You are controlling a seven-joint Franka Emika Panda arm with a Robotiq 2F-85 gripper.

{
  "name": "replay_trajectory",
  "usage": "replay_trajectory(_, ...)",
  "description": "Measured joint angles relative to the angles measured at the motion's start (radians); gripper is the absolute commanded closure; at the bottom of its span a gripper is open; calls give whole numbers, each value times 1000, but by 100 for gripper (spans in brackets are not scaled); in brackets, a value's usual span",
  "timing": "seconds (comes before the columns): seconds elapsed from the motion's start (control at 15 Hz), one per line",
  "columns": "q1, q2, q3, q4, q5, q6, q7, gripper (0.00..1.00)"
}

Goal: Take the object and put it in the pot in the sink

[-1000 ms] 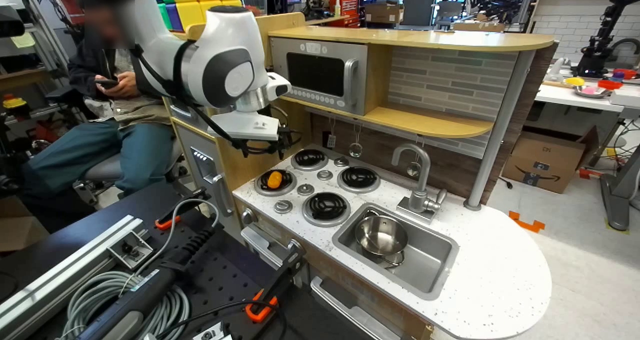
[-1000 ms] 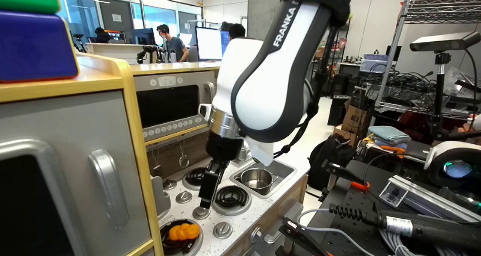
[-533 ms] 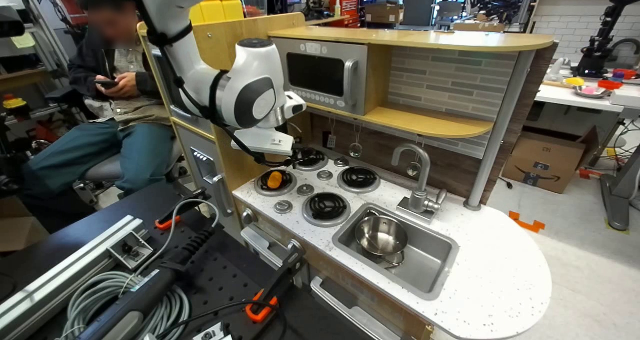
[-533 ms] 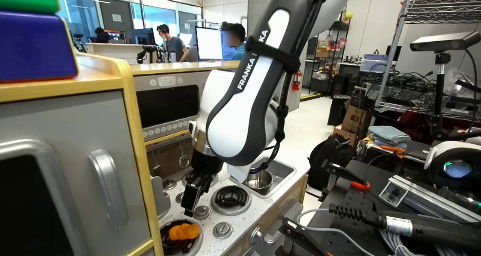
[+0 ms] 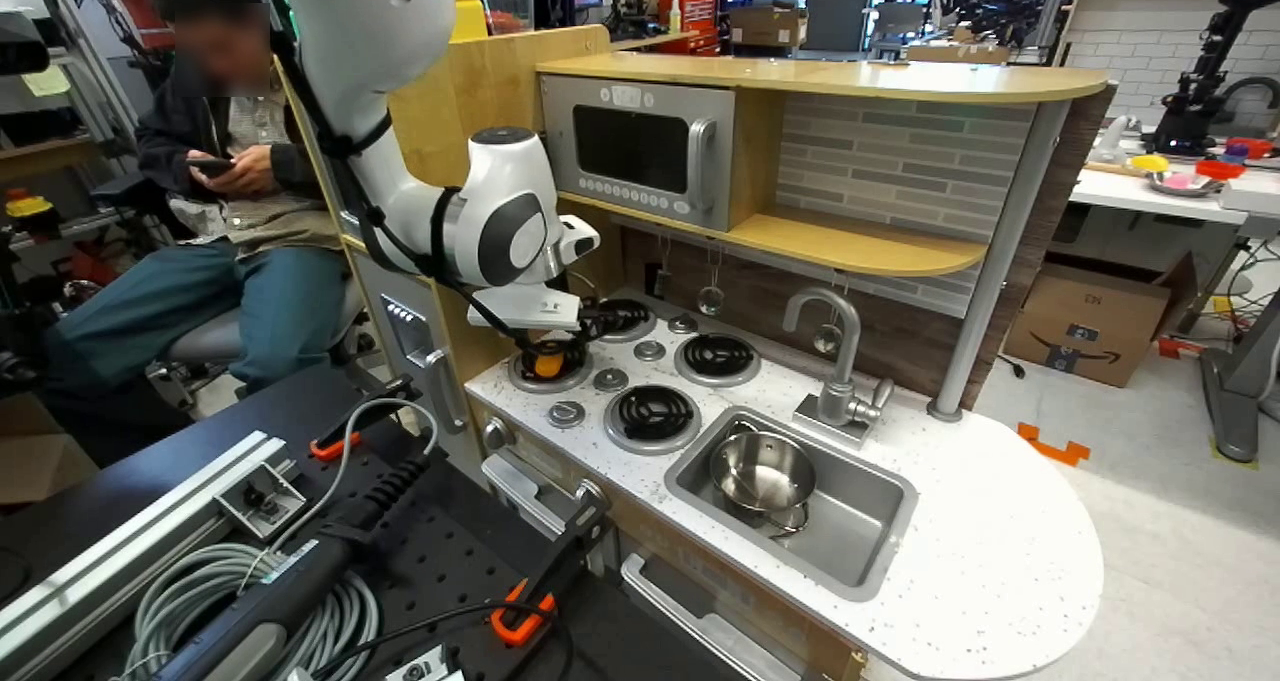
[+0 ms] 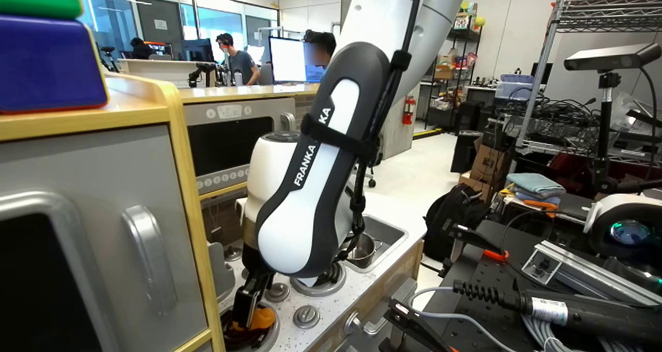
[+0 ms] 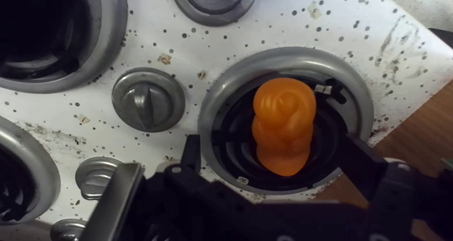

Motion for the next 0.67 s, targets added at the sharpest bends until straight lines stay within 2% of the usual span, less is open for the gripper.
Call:
replay_trajectory(0.07,11,16,-9,18,0,-3,5,31)
replay_trajectory(0.47,24,64,-28,104,0,-78,29,78)
replay_trajectory(0.53,21,65,-29,113,0,-90,32,82)
replay_trajectory(0.67,20,67,-30,132,0,-105,40,82)
